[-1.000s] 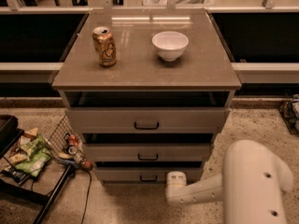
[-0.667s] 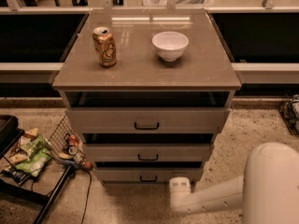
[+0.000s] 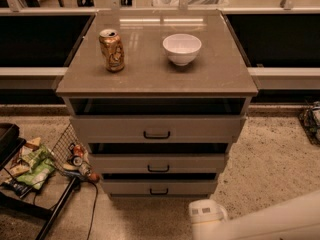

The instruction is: Close bottom drawer

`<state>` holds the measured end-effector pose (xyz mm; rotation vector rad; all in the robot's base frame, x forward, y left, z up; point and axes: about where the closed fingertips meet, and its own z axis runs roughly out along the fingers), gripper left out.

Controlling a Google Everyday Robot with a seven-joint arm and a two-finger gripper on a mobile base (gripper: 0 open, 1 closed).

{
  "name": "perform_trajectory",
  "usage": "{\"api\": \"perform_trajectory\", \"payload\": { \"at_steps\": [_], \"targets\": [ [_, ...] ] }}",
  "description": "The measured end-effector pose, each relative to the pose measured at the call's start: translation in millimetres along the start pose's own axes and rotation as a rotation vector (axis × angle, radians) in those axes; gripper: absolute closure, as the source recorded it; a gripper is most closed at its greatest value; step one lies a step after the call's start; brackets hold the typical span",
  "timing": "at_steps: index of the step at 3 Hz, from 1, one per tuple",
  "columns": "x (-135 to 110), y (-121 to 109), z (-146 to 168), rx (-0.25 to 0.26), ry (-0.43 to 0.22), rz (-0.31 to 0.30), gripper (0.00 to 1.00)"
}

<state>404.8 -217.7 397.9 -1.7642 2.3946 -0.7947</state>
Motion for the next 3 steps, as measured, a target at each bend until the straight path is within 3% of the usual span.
{"api": "perform_trajectory", "payload": {
  "at_steps": [1, 2, 3],
  "targets": [
    [46.9, -33.4, -63.9, 0.138, 0.099, 0.103, 1.00],
    [100.5, -65.0, -119.6, 0.246, 0.183, 0.333, 1.00],
    [108.9, -68.7, -125.3, 0.262, 0.192, 0.358, 0.74]
  ]
}}
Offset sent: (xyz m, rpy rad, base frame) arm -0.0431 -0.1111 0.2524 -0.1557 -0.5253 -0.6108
